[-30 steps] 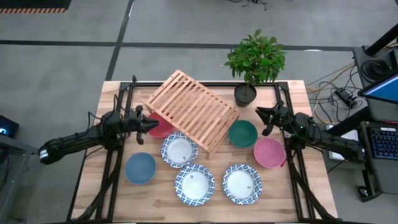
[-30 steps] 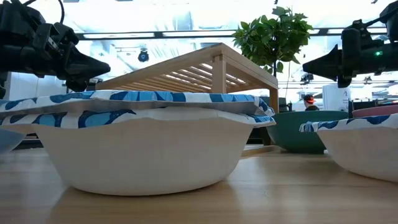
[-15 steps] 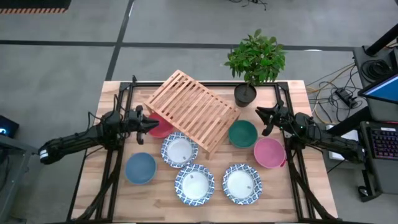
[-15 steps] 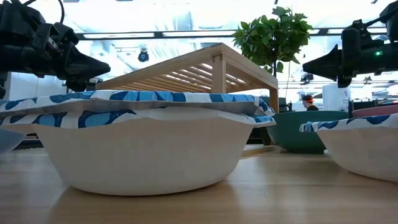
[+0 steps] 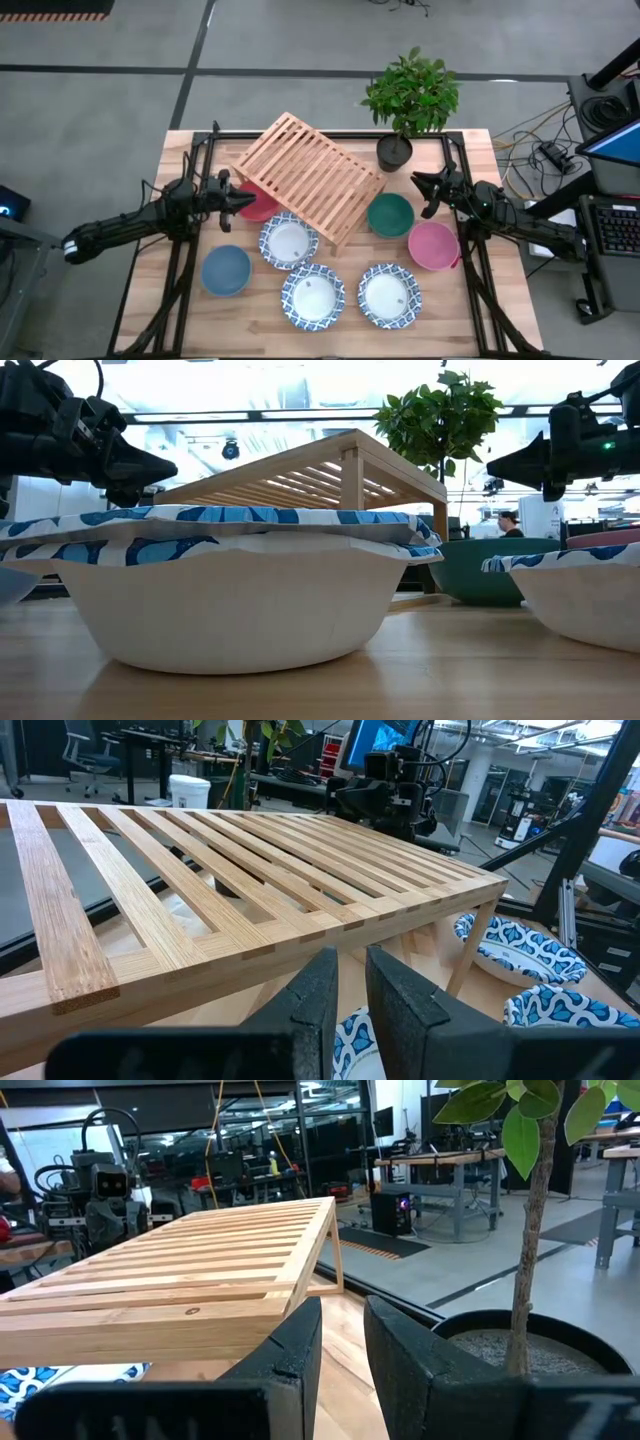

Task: Place and stack bowls onto a shelf
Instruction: Put the bottom right white bowl on the shelf

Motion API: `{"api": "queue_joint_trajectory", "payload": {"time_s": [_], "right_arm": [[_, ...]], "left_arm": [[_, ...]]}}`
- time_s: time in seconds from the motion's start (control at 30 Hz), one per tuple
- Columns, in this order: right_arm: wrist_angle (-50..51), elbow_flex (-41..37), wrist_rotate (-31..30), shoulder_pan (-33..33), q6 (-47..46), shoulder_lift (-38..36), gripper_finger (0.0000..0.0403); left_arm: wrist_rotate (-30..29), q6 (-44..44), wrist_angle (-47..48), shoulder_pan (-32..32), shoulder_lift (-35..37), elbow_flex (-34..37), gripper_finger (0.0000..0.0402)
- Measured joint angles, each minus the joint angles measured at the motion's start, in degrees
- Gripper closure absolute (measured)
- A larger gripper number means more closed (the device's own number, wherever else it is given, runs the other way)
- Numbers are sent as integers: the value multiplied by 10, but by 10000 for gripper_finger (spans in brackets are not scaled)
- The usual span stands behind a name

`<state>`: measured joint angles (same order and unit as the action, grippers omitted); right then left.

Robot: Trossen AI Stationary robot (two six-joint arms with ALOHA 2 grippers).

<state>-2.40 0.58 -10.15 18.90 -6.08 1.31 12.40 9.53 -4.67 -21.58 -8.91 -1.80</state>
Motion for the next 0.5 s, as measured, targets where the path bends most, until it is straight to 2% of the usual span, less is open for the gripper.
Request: {"api": "queue_joint_trajectory", "payload": {"time_s": [0.1,0.23,0.3,0.5], "right_arm": [[0,0,1,0,-38,0,335],[-2,0,23,0,-238,0,335],[-8,0,46,0,-301,0,335],[-79,0,139,0,-340,-1,335]], "left_arm": [[0,0,0,0,0,0,363],[0,0,0,0,0,0,363],[0,0,0,0,0,0,363],[0,0,0,0,0,0,363]]}}
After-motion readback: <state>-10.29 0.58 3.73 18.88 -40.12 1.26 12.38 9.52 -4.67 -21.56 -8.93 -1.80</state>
